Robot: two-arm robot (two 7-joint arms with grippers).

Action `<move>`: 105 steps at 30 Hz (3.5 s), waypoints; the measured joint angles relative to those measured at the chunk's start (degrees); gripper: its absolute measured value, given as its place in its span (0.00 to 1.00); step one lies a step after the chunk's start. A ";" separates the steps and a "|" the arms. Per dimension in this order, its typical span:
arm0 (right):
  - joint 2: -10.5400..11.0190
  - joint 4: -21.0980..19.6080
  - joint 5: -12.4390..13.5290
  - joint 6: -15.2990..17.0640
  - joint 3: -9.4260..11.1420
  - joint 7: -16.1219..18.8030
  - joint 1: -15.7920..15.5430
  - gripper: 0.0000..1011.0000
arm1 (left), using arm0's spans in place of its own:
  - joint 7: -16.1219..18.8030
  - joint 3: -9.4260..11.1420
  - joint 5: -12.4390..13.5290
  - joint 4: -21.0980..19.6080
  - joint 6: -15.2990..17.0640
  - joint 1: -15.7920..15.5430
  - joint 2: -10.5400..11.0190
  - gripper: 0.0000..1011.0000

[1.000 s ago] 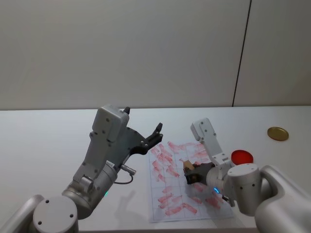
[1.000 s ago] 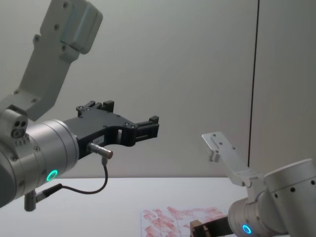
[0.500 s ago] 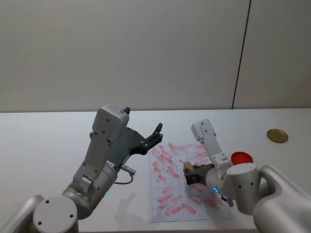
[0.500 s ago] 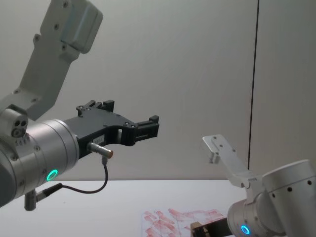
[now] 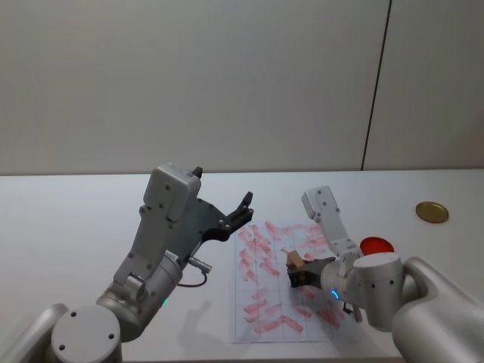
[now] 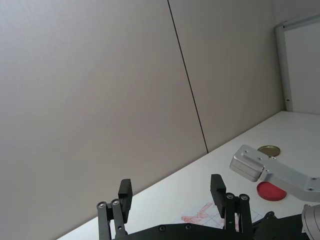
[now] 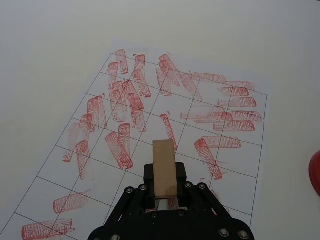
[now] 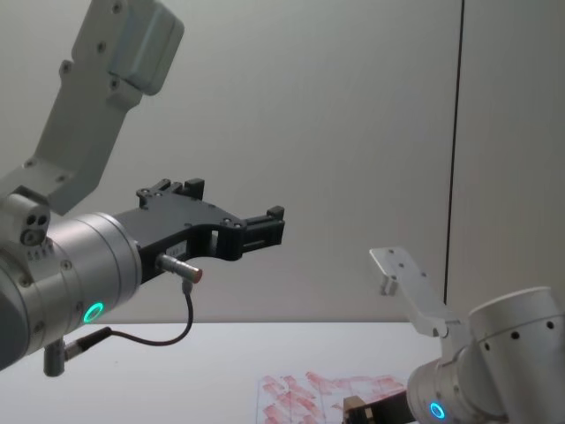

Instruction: Use the one hand to pick up the stamp and affix it onto the A4 paper.

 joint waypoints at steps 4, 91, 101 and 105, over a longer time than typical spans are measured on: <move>-0.24 1.10 0.30 -0.09 0.19 -0.02 0.51 0.21 | 0.00 0.00 0.00 0.00 0.00 0.00 0.00 0.98; 6.56 -4.86 2.12 -0.07 11.19 -10.45 2.03 0.21 | 0.00 0.00 0.00 0.00 0.00 0.00 0.00 0.98; 5.88 -1.12 1.93 0.09 10.33 -9.41 2.94 0.21 | 0.00 0.00 0.00 0.00 0.00 0.00 0.00 0.98; 5.64 0.20 1.93 -0.31 10.16 -9.16 3.34 0.22 | 0.00 0.00 0.00 0.00 0.00 0.00 0.00 0.98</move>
